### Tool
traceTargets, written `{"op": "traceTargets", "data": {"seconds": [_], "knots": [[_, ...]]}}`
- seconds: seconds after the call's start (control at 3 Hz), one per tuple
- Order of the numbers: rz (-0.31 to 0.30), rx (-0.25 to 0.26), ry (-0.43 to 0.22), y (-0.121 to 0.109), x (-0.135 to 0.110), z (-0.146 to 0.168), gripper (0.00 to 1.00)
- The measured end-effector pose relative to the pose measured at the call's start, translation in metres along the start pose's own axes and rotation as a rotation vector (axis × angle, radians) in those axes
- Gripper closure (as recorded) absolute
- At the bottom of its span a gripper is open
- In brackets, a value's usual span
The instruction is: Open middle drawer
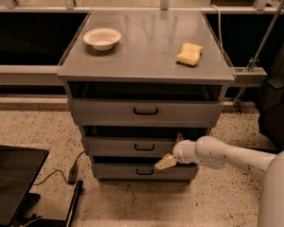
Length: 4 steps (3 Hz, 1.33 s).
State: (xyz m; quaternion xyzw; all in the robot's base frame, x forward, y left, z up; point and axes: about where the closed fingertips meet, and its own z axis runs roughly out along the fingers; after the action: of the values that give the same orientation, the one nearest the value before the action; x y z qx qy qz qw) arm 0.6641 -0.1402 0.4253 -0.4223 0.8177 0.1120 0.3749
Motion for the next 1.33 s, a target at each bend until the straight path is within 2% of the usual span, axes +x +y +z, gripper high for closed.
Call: {"op": "traceTargets", "data": {"seconds": [0.33, 0.67, 1.0, 1.33], "knots": [[0.000, 0.000, 0.000, 0.000, 0.000, 0.000, 0.00], [-0.077, 0.008, -0.002, -0.013, -0.030, 0.021, 0.00], [-0.082, -0.016, 0.036, 0.007, -0.007, 0.029, 0.00], [-0.082, -0.016, 0.036, 0.007, -0.007, 0.029, 0.00]]}}
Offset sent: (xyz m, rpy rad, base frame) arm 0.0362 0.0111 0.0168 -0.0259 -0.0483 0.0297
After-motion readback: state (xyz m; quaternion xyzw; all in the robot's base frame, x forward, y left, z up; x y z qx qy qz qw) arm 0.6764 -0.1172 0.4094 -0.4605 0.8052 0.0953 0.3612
